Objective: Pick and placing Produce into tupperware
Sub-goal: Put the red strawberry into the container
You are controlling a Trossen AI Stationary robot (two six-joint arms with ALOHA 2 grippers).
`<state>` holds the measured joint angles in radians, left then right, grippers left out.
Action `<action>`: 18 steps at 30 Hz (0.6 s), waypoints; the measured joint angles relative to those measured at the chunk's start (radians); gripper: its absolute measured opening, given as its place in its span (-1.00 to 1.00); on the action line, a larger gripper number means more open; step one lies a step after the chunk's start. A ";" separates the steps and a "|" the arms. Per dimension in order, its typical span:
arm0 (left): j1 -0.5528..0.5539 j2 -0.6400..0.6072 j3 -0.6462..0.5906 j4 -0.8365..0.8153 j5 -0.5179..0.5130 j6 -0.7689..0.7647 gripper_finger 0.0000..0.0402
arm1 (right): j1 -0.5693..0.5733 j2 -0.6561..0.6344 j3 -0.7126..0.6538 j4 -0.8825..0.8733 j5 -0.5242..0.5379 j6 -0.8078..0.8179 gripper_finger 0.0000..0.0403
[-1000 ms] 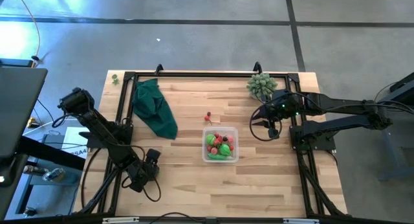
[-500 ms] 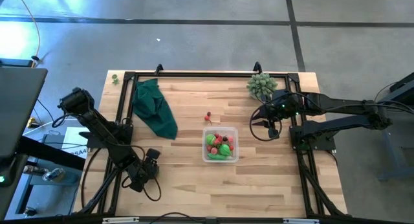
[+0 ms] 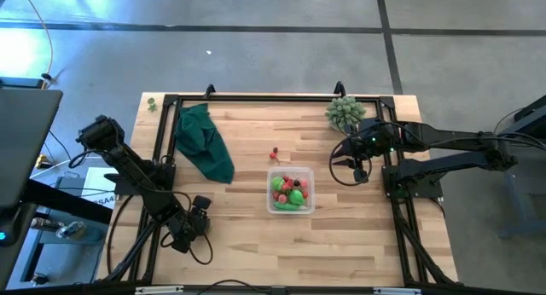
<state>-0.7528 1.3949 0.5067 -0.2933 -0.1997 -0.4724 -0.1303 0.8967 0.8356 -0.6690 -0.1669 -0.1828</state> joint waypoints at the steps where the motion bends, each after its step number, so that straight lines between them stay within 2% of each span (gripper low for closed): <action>1: 0.000 0.000 0.000 0.001 0.000 0.002 -0.16 | 0.000 0.000 0.000 0.000 0.000 0.000 -0.56; 18: 0.000 0.002 -0.001 0.047 -0.063 0.040 -0.15 | 0.000 0.000 0.000 0.000 0.000 0.000 -0.56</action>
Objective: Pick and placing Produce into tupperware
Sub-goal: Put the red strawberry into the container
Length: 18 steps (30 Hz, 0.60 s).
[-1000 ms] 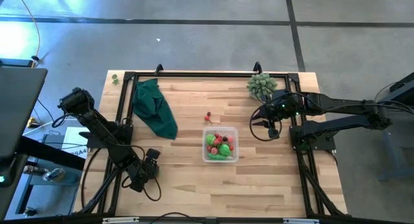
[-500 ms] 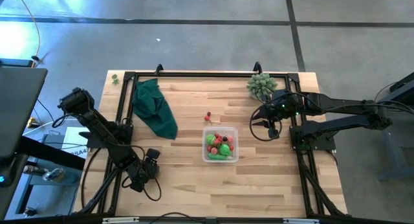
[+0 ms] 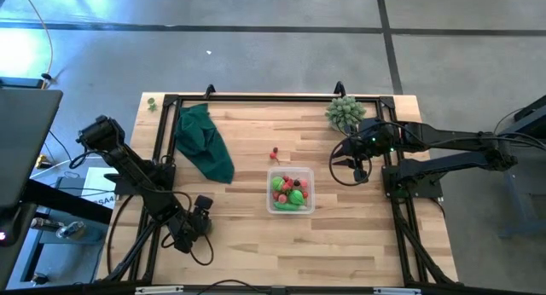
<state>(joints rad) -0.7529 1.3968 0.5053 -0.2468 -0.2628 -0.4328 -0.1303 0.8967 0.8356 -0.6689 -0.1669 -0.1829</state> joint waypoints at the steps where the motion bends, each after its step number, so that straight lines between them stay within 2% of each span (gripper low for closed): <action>1: 0.000 0.000 0.000 0.002 0.000 0.000 -0.15 | 0.000 0.000 0.000 0.000 0.000 0.000 -0.56; 18: 0.000 -0.001 0.000 0.006 0.013 0.008 -0.18 | 0.000 0.000 0.000 0.000 0.000 0.000 -0.56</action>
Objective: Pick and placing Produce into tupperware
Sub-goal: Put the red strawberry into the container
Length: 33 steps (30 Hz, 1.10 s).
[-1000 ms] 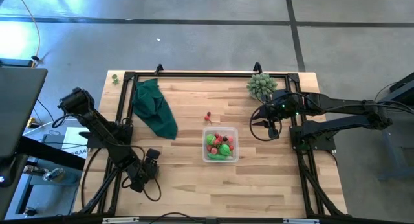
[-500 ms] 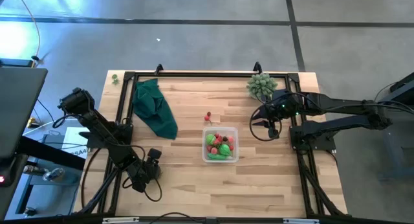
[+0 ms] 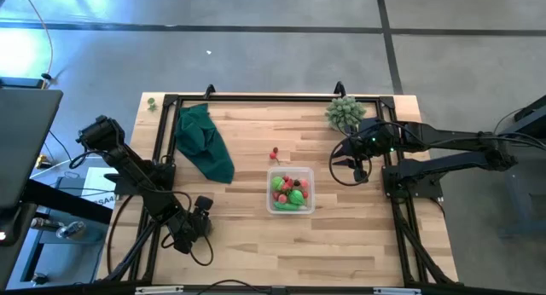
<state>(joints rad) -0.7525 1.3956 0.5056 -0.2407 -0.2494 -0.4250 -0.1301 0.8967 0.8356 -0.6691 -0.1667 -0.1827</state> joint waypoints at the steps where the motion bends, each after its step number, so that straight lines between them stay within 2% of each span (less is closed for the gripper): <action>1: 0.000 0.000 0.000 0.000 -0.001 0.000 -0.21 | 0.000 0.000 0.000 0.000 0.000 0.000 -0.56; 7: 0.000 -0.001 0.001 0.000 -0.005 -0.002 -0.35 | 0.000 0.000 0.000 0.000 0.000 0.000 -0.56; 14: 0.000 -0.001 0.001 -0.001 -0.007 -0.006 -0.25 | 0.000 0.000 0.000 0.000 0.000 0.000 -0.56; 22: 0.000 -0.037 0.002 0.019 -0.072 -0.006 -0.32 | 0.000 0.000 0.000 0.000 0.000 0.000 -0.56; 25: 0.000 -0.089 0.002 0.021 -0.131 -0.006 -0.31 | 0.000 0.000 0.000 0.000 0.000 0.000 -0.56; 28: 0.000 -0.155 0.002 0.040 -0.244 0.003 -0.29 | 0.000 0.000 0.000 0.000 0.000 0.000 -0.56; 31: 0.023 -0.220 0.002 0.103 -0.375 0.061 -0.29 | 0.000 0.000 0.000 0.000 0.000 0.000 -0.56; 33: 0.068 -0.255 0.002 0.174 -0.418 0.135 -0.29 | 0.000 0.000 0.000 0.000 0.000 0.000 -0.56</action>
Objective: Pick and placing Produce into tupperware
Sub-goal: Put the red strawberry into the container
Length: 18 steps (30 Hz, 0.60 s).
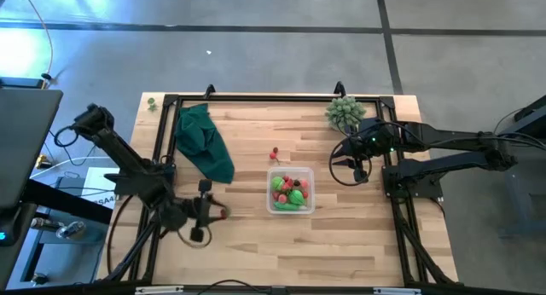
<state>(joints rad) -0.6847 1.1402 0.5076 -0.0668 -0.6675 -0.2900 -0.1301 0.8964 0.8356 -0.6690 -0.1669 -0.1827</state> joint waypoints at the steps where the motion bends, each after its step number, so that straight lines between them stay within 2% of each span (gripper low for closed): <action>1: 0.033 -0.016 0.000 0.045 -0.007 0.047 -0.30 | 0.000 0.000 0.000 0.000 0.000 0.000 -0.56; 5: 0.191 -0.030 0.013 0.224 0.059 0.228 -0.30 | 0.000 0.000 0.000 0.000 0.000 0.000 -0.56; 10: 0.412 0.018 0.114 0.267 0.273 0.390 -0.29 | 0.000 0.000 0.000 0.000 0.000 0.000 -0.56; 14: 0.557 0.122 0.227 0.265 0.458 0.476 -0.29 | 0.000 0.000 0.000 0.000 0.000 0.000 -0.56; 18: 0.649 0.278 0.360 0.232 0.613 0.509 -0.29 | 0.000 0.000 0.000 0.000 0.000 0.000 -0.56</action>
<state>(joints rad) -0.0353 1.4184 0.8672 0.1657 -0.0545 0.2188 -0.1302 0.8963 0.8356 -0.6689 -0.1669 -0.1827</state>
